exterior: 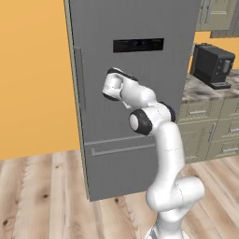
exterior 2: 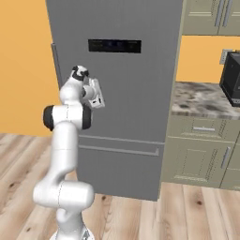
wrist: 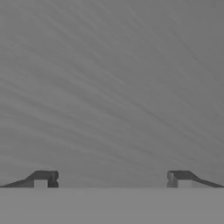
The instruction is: Place the tupperware on the second highest shelf of the fridge. Make space for the tupperware among the existing items by rearranging them on the shelves if needed. Close the fridge door when finished.
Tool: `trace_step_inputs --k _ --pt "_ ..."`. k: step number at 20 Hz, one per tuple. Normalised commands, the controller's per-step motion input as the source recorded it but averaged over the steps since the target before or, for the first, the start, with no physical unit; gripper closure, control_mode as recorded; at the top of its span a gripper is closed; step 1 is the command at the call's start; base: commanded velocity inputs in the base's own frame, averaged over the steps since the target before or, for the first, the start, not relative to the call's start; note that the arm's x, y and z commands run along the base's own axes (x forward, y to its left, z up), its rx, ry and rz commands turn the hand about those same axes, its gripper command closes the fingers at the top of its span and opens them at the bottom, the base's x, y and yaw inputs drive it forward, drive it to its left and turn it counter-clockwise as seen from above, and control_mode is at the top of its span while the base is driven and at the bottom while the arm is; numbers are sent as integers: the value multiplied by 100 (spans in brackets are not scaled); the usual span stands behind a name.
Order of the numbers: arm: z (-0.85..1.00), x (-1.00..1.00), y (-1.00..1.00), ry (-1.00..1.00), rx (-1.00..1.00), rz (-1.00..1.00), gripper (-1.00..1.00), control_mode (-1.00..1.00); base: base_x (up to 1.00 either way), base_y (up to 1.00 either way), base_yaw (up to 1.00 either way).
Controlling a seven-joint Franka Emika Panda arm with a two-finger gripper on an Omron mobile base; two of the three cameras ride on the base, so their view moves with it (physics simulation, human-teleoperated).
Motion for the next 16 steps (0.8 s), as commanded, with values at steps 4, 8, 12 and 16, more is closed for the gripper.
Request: trace_step_inputs --k 4,8,12,16 --pt "74 100 63 27 -7 -7 -100 -100 0 0 0" --pt "47 85 39 23 -9 -13 -100 -100 0 0 0" --pt "-60 39 5 17 -22 -22 -100 -100 0 0 0" --pt "-51 67 26 17 -23 -21 -100 -100 0 0 0"
